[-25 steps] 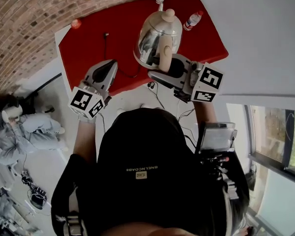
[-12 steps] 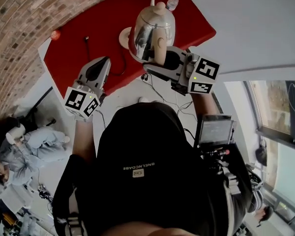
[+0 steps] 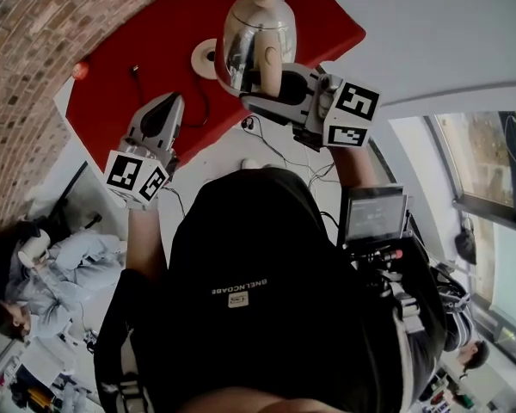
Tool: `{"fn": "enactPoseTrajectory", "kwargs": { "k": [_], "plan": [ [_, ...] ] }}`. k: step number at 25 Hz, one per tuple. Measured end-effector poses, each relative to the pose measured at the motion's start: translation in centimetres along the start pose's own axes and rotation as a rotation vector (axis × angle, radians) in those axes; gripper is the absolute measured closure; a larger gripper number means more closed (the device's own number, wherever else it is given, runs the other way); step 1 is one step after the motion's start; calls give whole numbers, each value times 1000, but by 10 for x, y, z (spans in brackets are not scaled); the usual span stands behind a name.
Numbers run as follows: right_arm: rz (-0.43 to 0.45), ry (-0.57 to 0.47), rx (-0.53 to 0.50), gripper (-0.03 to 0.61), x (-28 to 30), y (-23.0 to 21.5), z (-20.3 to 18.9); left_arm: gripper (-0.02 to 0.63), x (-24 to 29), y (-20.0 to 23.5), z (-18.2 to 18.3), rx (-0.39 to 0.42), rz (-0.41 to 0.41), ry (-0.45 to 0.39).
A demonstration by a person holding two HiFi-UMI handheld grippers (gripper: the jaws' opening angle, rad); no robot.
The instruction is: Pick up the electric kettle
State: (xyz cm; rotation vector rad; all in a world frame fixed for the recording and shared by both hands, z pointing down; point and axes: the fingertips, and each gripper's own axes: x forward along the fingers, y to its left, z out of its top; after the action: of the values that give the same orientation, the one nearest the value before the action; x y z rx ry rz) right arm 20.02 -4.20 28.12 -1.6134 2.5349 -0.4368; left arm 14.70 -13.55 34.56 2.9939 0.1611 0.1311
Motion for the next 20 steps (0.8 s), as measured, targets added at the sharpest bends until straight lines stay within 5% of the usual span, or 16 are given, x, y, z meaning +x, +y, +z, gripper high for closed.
{"fn": "enactPoseTrajectory", "kwargs": {
  "k": [20],
  "plan": [
    [-36,16,-13,425,4,-4,-10,607,-7,0,-4,-11,25,-6]
  ]
}}
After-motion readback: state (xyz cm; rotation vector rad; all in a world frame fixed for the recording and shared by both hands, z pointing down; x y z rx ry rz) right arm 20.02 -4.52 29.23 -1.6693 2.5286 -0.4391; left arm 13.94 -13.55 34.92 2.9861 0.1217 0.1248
